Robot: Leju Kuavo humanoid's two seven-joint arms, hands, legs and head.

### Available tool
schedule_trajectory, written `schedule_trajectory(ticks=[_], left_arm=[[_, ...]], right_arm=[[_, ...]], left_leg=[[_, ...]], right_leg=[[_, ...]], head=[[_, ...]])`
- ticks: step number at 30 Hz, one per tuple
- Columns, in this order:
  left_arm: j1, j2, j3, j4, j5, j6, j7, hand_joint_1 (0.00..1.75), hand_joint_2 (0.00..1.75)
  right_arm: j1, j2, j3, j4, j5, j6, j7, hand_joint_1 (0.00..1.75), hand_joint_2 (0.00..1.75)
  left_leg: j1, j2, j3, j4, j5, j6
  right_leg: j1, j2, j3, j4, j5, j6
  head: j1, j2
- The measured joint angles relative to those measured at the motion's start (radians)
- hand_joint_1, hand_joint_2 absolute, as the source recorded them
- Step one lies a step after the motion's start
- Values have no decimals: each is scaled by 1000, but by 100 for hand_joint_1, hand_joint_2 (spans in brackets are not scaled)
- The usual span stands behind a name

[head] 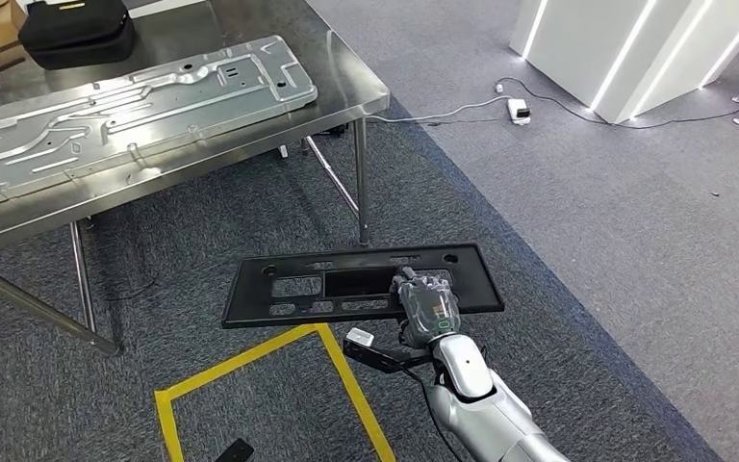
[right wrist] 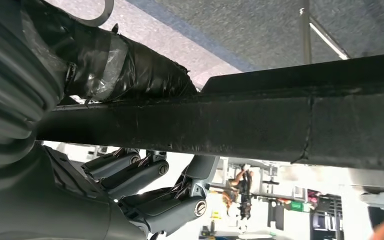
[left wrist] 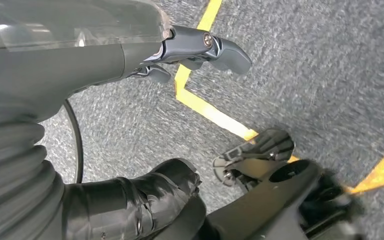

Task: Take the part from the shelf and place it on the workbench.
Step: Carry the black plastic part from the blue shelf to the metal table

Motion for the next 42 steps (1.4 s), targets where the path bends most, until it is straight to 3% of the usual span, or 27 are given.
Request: schedule_trajectory(ticks=[2,3,7,9,11,12,13,14,16,18,21,23,26,27,28,29,30,32,34,36,37,39,40,42], left_arm=[[-2,2,0,0,0,0,0,0,175],[-2,2,0,0,0,0,0,0,175],[0,2,0,0,0,0,0,0,175],[-2,2,0,0,0,0,0,0,175],[-3,2,0,0,-1,0,0,0,175],[-3,2,0,0,-1,0,0,0,175],[-3,2,0,0,-1,0,0,0,175],[-3,2,0,0,-1,0,0,0,175],[-3,1,0,0,-2,-1,0,0,175],[-3,0,0,0,-2,-1,0,0,175],[-3,0,0,0,-3,-1,0,0,175],[-2,1,0,0,-4,0,0,0,175],[-1,1,0,0,-6,0,0,0,175],[0,1,0,0,-7,-1,0,0,175],[1,2,0,0,-7,-1,0,0,175],[2,2,0,0,-8,-1,0,0,175],[2,3,0,0,-8,-1,0,0,175],[0,5,0,0,-8,-1,0,0,175],[-2,4,0,0,-8,-1,0,0,175],[-1,4,0,0,-8,-1,-1,0,175],[0,4,0,0,-9,-1,-1,0,175],[0,4,0,0,-9,-1,-1,0,175],[-1,4,0,0,-9,-1,-1,0,175],[-2,4,0,0,-9,-1,-1,0,175]], right_arm=[[-1,0,0,0,-5,1,0,175,175],[-1,0,0,0,-8,1,0,175,175],[-2,0,1,-1,-13,2,-1,175,175],[-2,0,1,-1,-14,2,-2,175,175],[1,0,3,-1,-14,4,-3,175,175],[4,0,4,-1,-14,5,-4,175,175],[6,0,6,0,-14,5,-4,175,175],[8,0,7,0,-14,6,-4,175,175],[6,0,8,-1,-14,6,-4,175,175],[4,0,8,-1,-13,6,-4,175,175],[3,0,9,-1,-9,6,-1,175,175],[3,1,9,-2,-5,6,1,175,175],[2,1,11,-4,2,8,5,175,175],[3,1,13,-4,3,10,8,175,175],[3,1,15,-4,4,11,10,175,175],[3,1,17,-4,4,12,12,175,175],[3,1,19,-4,4,13,13,175,175],[2,1,23,-4,4,15,15,175,175],[0,1,25,-5,4,16,16,175,175],[-1,1,26,-6,4,17,17,175,175],[-2,1,26,-7,4,17,17,175,175],[-4,2,26,-9,5,18,17,175,175],[-4,2,26,-9,5,18,17,175,175],[0,0,26,-8,5,19,17,175,175]], left_leg=[[-2,3,51,-100,33,5],[-4,3,60,-120,33,10],[-7,-3,64,-128,32,38],[-4,-3,68,-133,33,52],[-6,-4,69,-133,32,59],[-7,-5,69,-132,31,60],[-8,-6,69,-132,31,60],[-9,-8,70,-131,30,60],[-10,-12,71,-130,29,57],[-13,-14,70,-127,28,49],[-13,-17,67,-129,29,31],[-12,-14,53,-96,5,21],[-9,-8,-26,75,-80,9],[-8,-6,-50,123,-94,6],[-7,-4,-58,138,-89,4],[-6,0,-47,113,-66,3],[-5,11,-19,55,-32,3],[-10,50,42,-69,15,8],[-17,65,62,-115,20,23],[-17,42,62,-118,22,39],[-16,31,63,-121,24,45],[-12,12,66,-126,29,57],[-12,1,66,-127,30,61],[-14,-23,64,-126,31,65]], right_leg=[[2,-4,-2,12,-10,11],[3,-5,-4,15,-13,17],[1,-6,-9,30,-28,38],[-1,-3,-46,113,-76,44],[-1,-1,-111,242,-132,47],[-1,0,-134,284,-141,47],[-1,1,-141,290,-131,46],[0,1,-128,258,-102,43],[2,4,-68,126,-34,32],[7,6,-26,36,-6,24],[9,3,-18,16,-3,16],[3,-6,-10,6,3,5],[3,-24,-7,2,3,-6],[4,-31,-7,2,2,-7],[4,-37,-6,3,0,-7],[3,-45,-5,5,-2,-5],[3,-52,-3,8,-6,-2],[6,-67,-1,16,-16,8],[13,-82,1,22,-23,17],[15,-97,4,22,-28,27],[13,-91,5,27,-35,33],[6,-49,-19,87,-77,43],[4,-23,-46,147,-108,45],[2,-1,-108,270,-154,45]], head=[[0,0],[1,0],[2,0],[2,0],[3,0],[3,0],[3,0],[3,0],[3,0],[3,0],[3,0],[2,0],[1,0],[1,0],[1,0],[1,0],[1,0],[1,0],[3,0],[4,0],[4,0],[4,0],[4,0],[4,0]])
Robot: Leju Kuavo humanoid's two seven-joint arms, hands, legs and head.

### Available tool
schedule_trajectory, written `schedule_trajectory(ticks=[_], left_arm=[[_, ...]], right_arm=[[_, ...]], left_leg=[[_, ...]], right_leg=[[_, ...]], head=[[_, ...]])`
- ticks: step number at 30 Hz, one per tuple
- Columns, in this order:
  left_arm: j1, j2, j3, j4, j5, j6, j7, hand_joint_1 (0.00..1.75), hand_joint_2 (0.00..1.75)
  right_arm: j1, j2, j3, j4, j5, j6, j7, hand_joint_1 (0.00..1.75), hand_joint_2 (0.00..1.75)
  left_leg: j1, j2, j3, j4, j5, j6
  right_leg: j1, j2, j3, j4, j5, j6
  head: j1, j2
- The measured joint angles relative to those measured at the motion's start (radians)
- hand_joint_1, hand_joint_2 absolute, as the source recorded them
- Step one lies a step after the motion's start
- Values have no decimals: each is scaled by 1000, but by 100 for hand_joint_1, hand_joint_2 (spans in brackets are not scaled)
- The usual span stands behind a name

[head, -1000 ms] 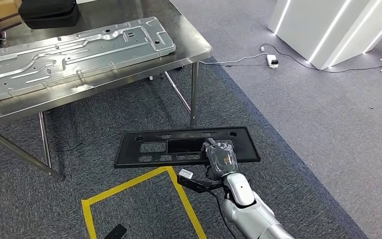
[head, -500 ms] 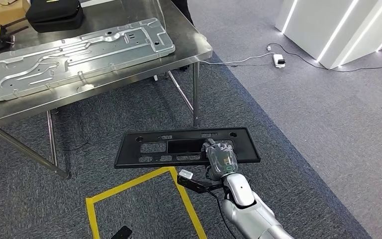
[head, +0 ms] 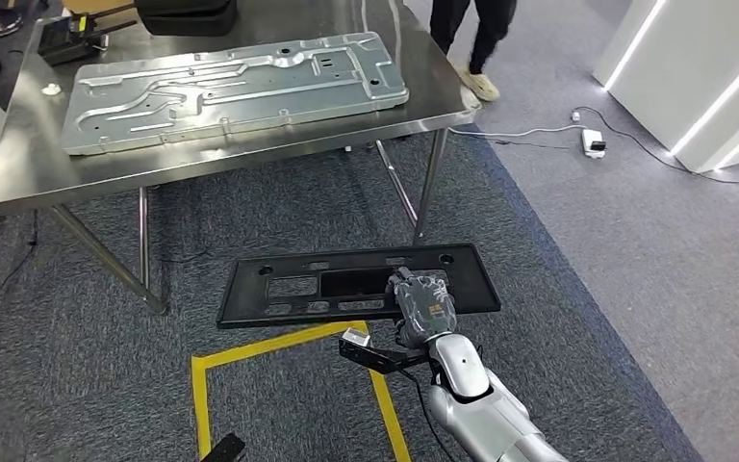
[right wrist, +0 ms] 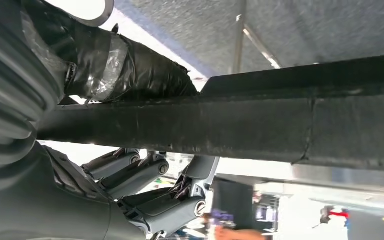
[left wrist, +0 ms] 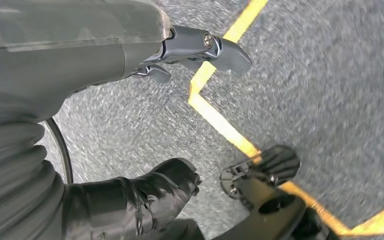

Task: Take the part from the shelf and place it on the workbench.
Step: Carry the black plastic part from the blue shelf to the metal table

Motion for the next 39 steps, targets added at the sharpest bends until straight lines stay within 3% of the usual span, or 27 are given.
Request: schedule_trajectory(ticks=[1,2,3,5,7,9,10,12,13,14,16,17,18,19,21,26,28,30,31,32,33,35,36,37,39], left_arm=[[1,0,0,0,0,0,0,0,175],[2,0,0,0,0,0,0,0,175],[3,0,0,0,0,-1,0,0,175],[3,-2,0,0,0,-1,0,0,175],[2,-5,0,0,0,-1,0,0,175],[5,-5,0,0,0,-1,0,0,175],[8,-4,0,0,0,-1,0,0,175],[9,-2,0,0,0,-1,-1,0,175],[7,-2,0,0,0,-1,-1,0,175],[5,-2,0,0,0,-1,-1,0,175],[3,-2,0,0,0,-1,-1,0,175],[4,-2,0,0,0,-1,-1,0,175],[5,-2,0,0,0,-1,-1,0,175],[5,-2,0,0,0,-1,-1,0,175],[4,-1,0,0,0,0,-1,0,175],[6,-1,0,0,0,-1,-1,0,175],[4,-2,0,0,0,0,-1,0,175],[3,-2,1,0,0,0,-1,0,175],[3,-2,1,0,0,0,-1,0,175],[3,-2,1,0,0,-1,-1,0,175],[3,-2,1,0,0,-1,-2,0,175],[3,-4,1,0,-1,-1,-3,0,175],[2,-5,1,0,-1,-1,-4,0,175],[2,-6,1,0,-1,-1,-5,0,175],[1,-7,1,0,-3,-2,-5,0,175]], right_arm=[[3,-1,0,0,1,0,0,175,175],[5,-1,0,0,1,0,0,175,175],[5,-2,0,0,2,0,0,175,175],[3,-2,0,0,2,0,0,175,175],[1,-2,0,0,2,0,1,175,175],[0,-2,0,0,3,0,1,175,175],[-1,-1,1,0,4,0,1,175,175],[-3,2,1,0,5,-1,2,175,175],[-3,2,1,0,5,-1,2,175,175],[-2,2,1,0,5,-1,2,175,175],[2,1,1,0,5,-3,1,175,175],[3,0,1,0,4,-4,0,175,175],[4,0,1,0,2,-5,-2,175,175],[4,1,1,0,0,-6,-3,175,175],[3,0,1,-1,-4,-9,-5,175,175],[3,1,1,-2,-6,-13,-6,175,175],[3,1,1,-3,-6,-14,-6,175,175],[6,0,1,-3,-6,-15,-7,175,175],[9,0,1,-3,-6,-15,-8,175,175],[11,-1,1,-3,-7,-14,-8,175,175],[12,-1,1,-3,-7,-14,-9,175,175],[11,-1,1,-3,-7,-14,-9,175,175],[10,-1,1,-3,-6,-14,-10,175,175],[9,-1,1,-2,-5,-14,-10,175,175],[6,0,1,-2,-3,-14,-11,175,175]], left_leg=[[-1,-14,0,0,0,0],[-1,-27,0,1,0,0],[-1,-41,1,1,0,0],[-1,-65,0,3,2,-4],[2,-87,-6,3,5,-14],[6,-106,-12,-1,10,-29],[5,-97,-14,2,8,-35],[2,-46,-37,50,-24,-44],[3,-13,-60,101,-53,-47],[5,5,-90,164,-84,-50],[10,18,-131,251,-111,-58],[12,20,-127,246,-99,-61],[14,22,-102,204,-72,-62],[15,26,-66,136,-42,-62],[11,32,-6,28,-11,-56],[9,28,9,-4,-10,-26],[11,27,11,-8,-7,-14],[9,24,10,-7,-7,-9],[7,22,10,-7,-7,-8],[6,19,10,-7,-7,-7],[5,16,10,-6,-8,-8],[4,10,11,-5,-8,-10],[2,7,10,-3,-9,-13],[1,6,9,-3,-8,-17],[0,4,7,-5,-6,-29]], right_leg=[[0,3,-16,26,1,-1],[0,6,-14,13,23,-4],[0,12,5,-35,58,-8],[0,52,61,-168,123,-20],[1,83,90,-238,140,-27],[3,72,95,-248,140,-32],[1,62,100,-256,144,-37],[-3,38,110,-269,151,-48],[-2,26,112,-272,152,-51],[-1,14,112,-272,151,-53],[0,-7,112,-271,149,-54],[0,-14,112,-270,147,-52],[-1,-20,113,-268,145,-50],[-1,-25,114,-265,142,-46],[2,-31,112,-258,137,-36],[2,-26,107,-243,121,-10],[-1,-9,68,-158,70,-4],[-1,0,2,-24,13,-1],[-1,1,-21,19,4,-1],[-1,2,-28,25,15,-2],[0,3,-15,-8,43,-6],[2,7,48,-144,113,-17],[4,9,74,-202,134,-22],[6,11,89,-238,143,-25],[10,11,92,-253,143,-28]], head=[[0,0],[0,0],[0,0],[0,0],[0,0],[0,0],[0,0],[-3,0],[-5,0],[-6,0],[-6,0],[-6,0],[-6,0],[-6,0],[-6,0],[-4,0],[-4,0],[-3,0],[-3,0],[-3,0],[-3,0],[-3,0],[-3,0],[-4,0],[-4,0]])
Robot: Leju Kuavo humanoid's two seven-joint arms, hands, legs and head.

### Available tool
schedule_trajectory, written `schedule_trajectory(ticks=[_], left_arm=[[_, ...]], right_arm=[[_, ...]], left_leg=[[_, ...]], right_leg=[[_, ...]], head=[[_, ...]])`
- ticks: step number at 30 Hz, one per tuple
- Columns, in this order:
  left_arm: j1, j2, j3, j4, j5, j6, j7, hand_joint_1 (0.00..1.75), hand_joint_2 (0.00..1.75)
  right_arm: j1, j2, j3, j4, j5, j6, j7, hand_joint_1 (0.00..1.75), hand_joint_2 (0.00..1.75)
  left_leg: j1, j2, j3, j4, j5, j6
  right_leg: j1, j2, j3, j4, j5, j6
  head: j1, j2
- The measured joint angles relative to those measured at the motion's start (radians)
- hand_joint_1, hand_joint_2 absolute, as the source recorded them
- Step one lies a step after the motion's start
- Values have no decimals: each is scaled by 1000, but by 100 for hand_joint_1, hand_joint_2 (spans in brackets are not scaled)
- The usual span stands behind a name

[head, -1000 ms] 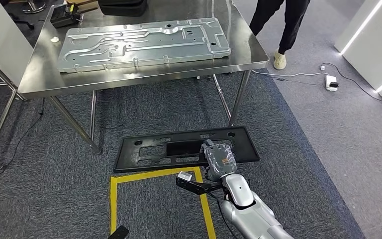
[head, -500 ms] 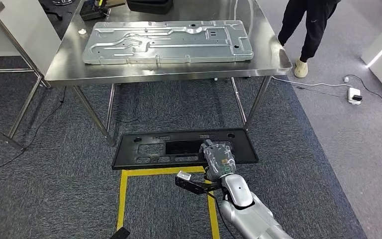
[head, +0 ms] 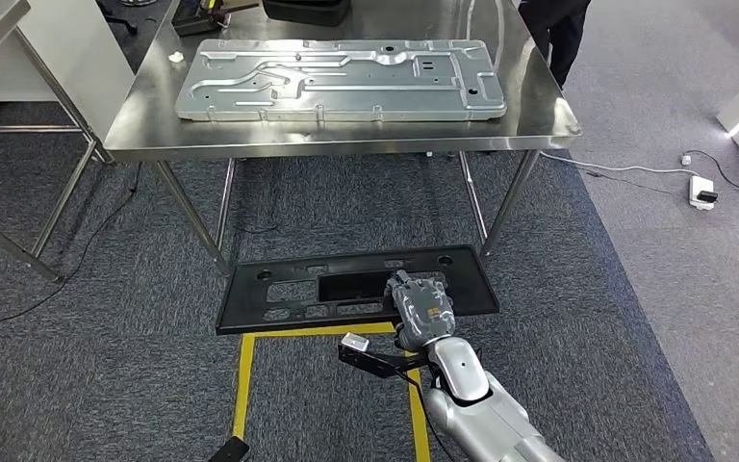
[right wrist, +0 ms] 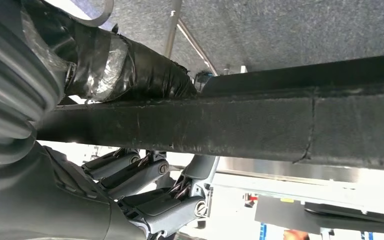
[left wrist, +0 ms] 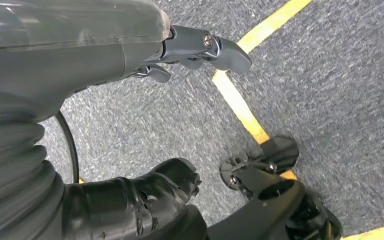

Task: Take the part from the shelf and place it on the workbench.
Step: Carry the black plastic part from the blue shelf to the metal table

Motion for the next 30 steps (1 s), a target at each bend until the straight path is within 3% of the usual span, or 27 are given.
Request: schedule_trajectory(ticks=[3,6,7,8,9,11,13,16,18,21,22,23,24,25,27,28,30], left_arm=[[-2,0,0,0,-3,0,-1,0,175],[-7,0,0,0,-8,1,-3,0,175],[-7,0,0,0,-9,2,-4,0,175],[-7,0,0,0,-7,3,-5,0,175],[-7,1,0,0,-4,4,-6,0,175],[-7,1,1,0,4,5,-11,0,175],[-6,2,3,0,11,5,-17,0,175],[1,0,12,0,22,4,-25,0,175],[7,-1,17,0,27,5,-27,0,175],[11,-2,22,0,31,8,-29,0,175],[12,-2,23,0,32,8,-29,0,175],[13,-2,24,0,32,8,-29,0,175],[14,-2,25,0,32,8,-29,0,175],[14,-3,25,0,33,8,-29,0,175],[14,-5,26,0,35,8,-30,0,175],[14,-5,27,0,37,8,-31,0,175],[18,-6,31,0,39,9,-32,0,175]], right_arm=[[-10,3,0,0,4,3,2,175,175],[-26,-2,0,-7,9,15,22,175,175],[-28,-10,0,-14,11,20,30,175,175],[-30,-23,0,-25,13,27,37,175,175],[-34,-38,0,-40,14,36,42,175,175],[-47,-75,-1,-75,14,57,49,175,175],[-72,-113,-7,-108,13,75,54,175,175],[-104,-164,-28,-155,9,91,56,175,175],[-117,-195,-49,-191,2,99,56,175,175],[-128,-232,-76,-242,-4,111,56,175,175],[-128,-240,-80,-253,-4,113,56,175,175],[-127,-246,-83,-262,-4,116,56,175,175],[-125,-252,-86,-270,-4,118,56,175,175],[-124,-256,-88,-277,-4,121,56,175,175],[-124,-266,-95,-295,-3,122,56,175,175],[-125,-272,-98,-307,-2,122,58,175,175],[-124,-288,-106,-338,2,122,64,175,175]], left_leg=[[2,5,-14,34,-27,-15],[6,11,-92,211,-118,-27],[8,13,-115,260,-134,-30],[9,14,-122,276,-130,-33],[11,16,-110,253,-108,-34],[13,19,-47,127,-45,-32],[11,20,1,29,-17,-24],[7,18,6,12,-19,-4],[9,17,9,5,-14,11],[8,17,10,2,-13,24],[8,16,10,2,-13,26],[7,15,10,3,-14,26],[7,14,11,3,-14,26],[7,13,12,4,-15,25],[5,10,13,6,-18,20],[3,9,12,7,-19,16],[1,8,9,6,-18,7]], right_leg=[[-8,-4,8,-14,11,-17],[-10,-8,9,-17,14,-26],[-10,-10,9,-17,13,-26],[-10,-11,10,-16,13,-25],[-10,-11,10,-14,12,-24],[-12,-11,10,-8,7,-16],[-9,-11,4,3,2,-4],[-8,-10,1,4,1,14],[-11,-9,-8,25,-18,24],[-12,-6,-86,192,-104,32],[-12,-6,-117,250,-123,33],[-12,-6,-134,278,-123,34],[-12,-6,-134,269,-104,32],[-12,-6,-116,224,-70,30],[-9,-5,-58,90,-2,22],[-7,-4,-37,41,15,18],[-2,-3,-24,8,17,12]], head=[[0,0],[-1,0],[-1,0],[-1,0],[-1,0],[-1,0],[0,0],[0,0],[0,0],[1,0],[1,0],[1,0],[1,0],[1,0],[1,0],[0,0],[0,0]])
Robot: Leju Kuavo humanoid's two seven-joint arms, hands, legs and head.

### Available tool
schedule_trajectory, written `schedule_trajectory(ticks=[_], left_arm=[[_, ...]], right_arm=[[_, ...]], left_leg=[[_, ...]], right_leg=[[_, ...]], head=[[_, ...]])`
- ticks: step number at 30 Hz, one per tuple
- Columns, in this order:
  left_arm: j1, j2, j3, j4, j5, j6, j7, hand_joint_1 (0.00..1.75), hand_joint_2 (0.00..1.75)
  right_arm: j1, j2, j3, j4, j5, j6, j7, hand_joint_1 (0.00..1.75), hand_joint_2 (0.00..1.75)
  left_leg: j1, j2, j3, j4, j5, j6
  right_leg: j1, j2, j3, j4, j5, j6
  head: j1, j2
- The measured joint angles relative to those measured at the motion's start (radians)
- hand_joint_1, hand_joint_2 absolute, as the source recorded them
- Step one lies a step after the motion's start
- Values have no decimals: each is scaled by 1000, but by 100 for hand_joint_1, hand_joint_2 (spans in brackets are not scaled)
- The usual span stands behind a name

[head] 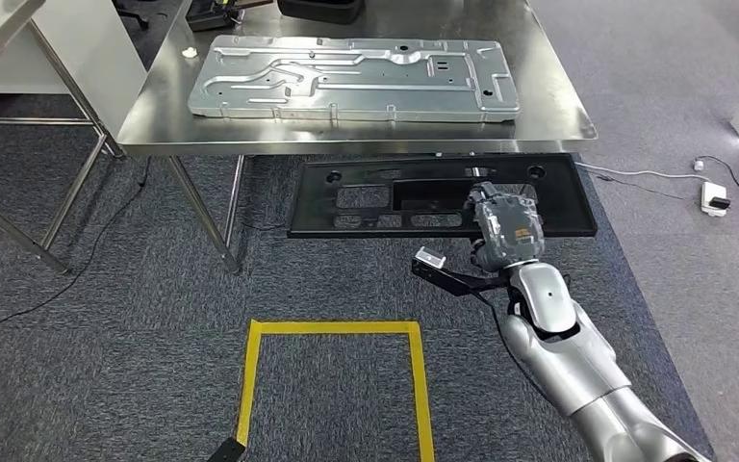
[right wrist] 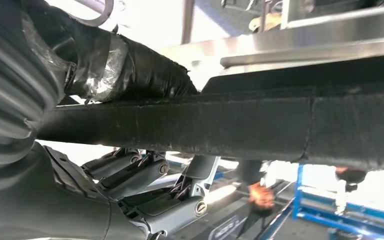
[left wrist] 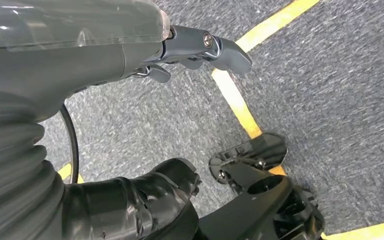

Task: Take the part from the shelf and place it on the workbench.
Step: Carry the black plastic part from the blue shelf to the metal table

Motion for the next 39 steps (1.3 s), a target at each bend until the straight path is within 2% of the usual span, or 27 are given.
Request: schedule_trajectory(ticks=[2,3,5,7,8,9,10,12,13,14,17,19,20,22,23,24,25,27,28,29,31,32,34,35,37,38,39], left_arm=[[6,0,5,0,1,1,-1,0,175],[8,0,7,0,2,2,-2,0,175],[10,0,11,0,3,2,-3,0,175],[10,-1,13,0,4,0,0,0,175],[10,-2,14,0,4,-1,2,0,175],[10,-2,14,0,5,-3,5,0,175],[10,-2,15,0,5,-5,7,0,175],[8,-3,15,0,5,-8,9,0,175],[6,-3,16,0,6,-10,10,0,175],[5,-3,17,0,8,-11,11,0,175],[5,-4,19,0,11,-16,16,0,175],[4,-7,19,0,12,-17,18,0,175],[4,-8,19,0,12,-17,18,0,175],[3,-8,20,0,11,-17,20,0,175],[4,-8,21,0,9,-17,21,0,175],[5,-8,21,0,7,-17,22,0,175],[6,-9,21,0,5,-17,23,0,175],[6,-10,21,0,1,-18,23,0,175],[5,-11,21,0,0,-19,23,0,175],[5,-11,21,0,-1,-20,22,0,175],[5,-11,21,0,-2,-22,22,0,175],[5,-11,21,0,-3,-24,21,0,175],[6,-11,21,0,-4,-25,21,0,175],[6,-11,21,0,-4,-25,20,0,175],[7,-11,21,0,-5,-25,20,0,175],[7,-11,21,0,-5,-25,20,0,175],[8,-11,21,0,-6,-26,20,0,175]], right_arm=[[2,-14,-9,-35,0,8,3,175,175],[2,-19,-13,-51,-2,16,3,175,175],[2,-24,-17,-73,-4,36,0,175,175],[11,-21,-16,-77,-5,48,-6,175,175],[17,-17,-15,-72,-6,50,-10,175,175],[24,-11,-13,-65,-7,50,-15,175,175],[30,-4,-10,-57,-9,49,-20,175,175],[36,10,-3,-39,-13,45,-27,175,175],[37,16,1,-30,-15,42,-29,175,175],[38,21,5,-22,-15,39,-31,175,175],[40,30,17,-4,-15,36,-33,175,175],[41,33,22,3,-16,36,-33,175,175],[41,33,24,6,-16,36,-34,175,175],[45,34,29,12,-16,36,-34,175,175],[50,34,31,16,-17,36,-34,175,175],[54,34,33,19,-17,36,-34,175,175],[57,34,35,21,-17,36,-34,175,175],[59,35,37,22,-18,36,-34,175,175],[59,36,37,23,-18,36,-34,175,175],[59,36,38,23,-18,36,-34,175,175],[61,38,40,24,-19,36,-34,175,175],[62,38,41,24,-19,36,-34,175,175],[62,39,42,24,-19,36,-34,175,175],[62,40,42,24,-19,36,-34,175,175],[64,43,42,25,-20,36,-34,175,175],[67,45,43,26,-20,36,-34,175,175],[69,46,43,27,-21,36,-34,175,175]], left_leg=[[0,0,0,0,-2,-10],[0,2,-5,12,-13,-16],[2,7,-42,95,-62,-24],[2,8,-102,224,-117,-31],[2,8,-122,263,-126,-32],[2,8,-125,266,-115,-32],[2,8,-107,229,-88,-30],[0,9,-41,94,-26,-21],[-3,9,-14,40,-9,-16],[-5,8,0,10,-3,-11],[-5,7,5,-7,2,2],[1,7,9,-19,10,14],[2,8,11,-23,13,18],[2,7,10,-23,13,22],[2,7,10,-22,13,23],[1,6,10,-21,12,22],[2,5,10,-19,11,21],[1,4,9,-13,6,14],[0,4,8,-8,3,10],[-1,4,6,-6,1,4],[-3,4,5,-5,2,-6],[-2,4,4,-6,1,-11],[0,6,-10,26,-24,-21],[1,7,-29,69,-51,-25],[1,8,-88,201,-114,-30],[2,8,-112,254,-131,-32],[2,8,-124,277,-130,-32]], right_leg=[[-5,0,2,-7,4,-9],[-8,-1,4,-11,6,-15],[-11,-3,9,-17,9,-27],[-9,-3,9,-17,9,-34],[-8,-3,9,-16,8,-34],[-7,-3,9,-14,8,-34],[-7,-2,9,-13,7,-33],[-5,-2,8,-7,3,-29],[-3,-1,7,-4,1,-25],[-2,-1,6,-3,0,-20],[-2,-3,5,-4,0,-5],[-3,-2,-9,27,-25,4],[-6,-1,-30,73,-52,8],[-9,-1,-90,200,-111,14],[-11,-1,-114,248,-124,17],[-13,-1,-122,261,-118,19],[-15,-1,-110,234,-93,19],[-18,-1,-47,105,-30,17],[-16,-1,-20,48,-9,14],[-14,0,-4,13,-1,11],[-8,1,-1,1,0,2],[-9,1,0,-1,2,-5],[-13,-1,3,-9,8,-20],[-15,-2,5,-12,9,-26],[-13,-2,4,-12,10,-32],[-12,-2,4,-11,9,-33],[-10,-2,4,-9,9,-33]], head=[[0,0],[0,0],[0,0],[0,0],[0,0],[0,0],[0,0],[0,0],[0,0],[0,0],[0,0],[0,0],[1,0],[1,0],[1,0],[1,0],[1,0],[1,0],[1,0],[1,0],[0,0],[0,0],[0,0],[0,0],[0,0],[0,0],[0,0]])
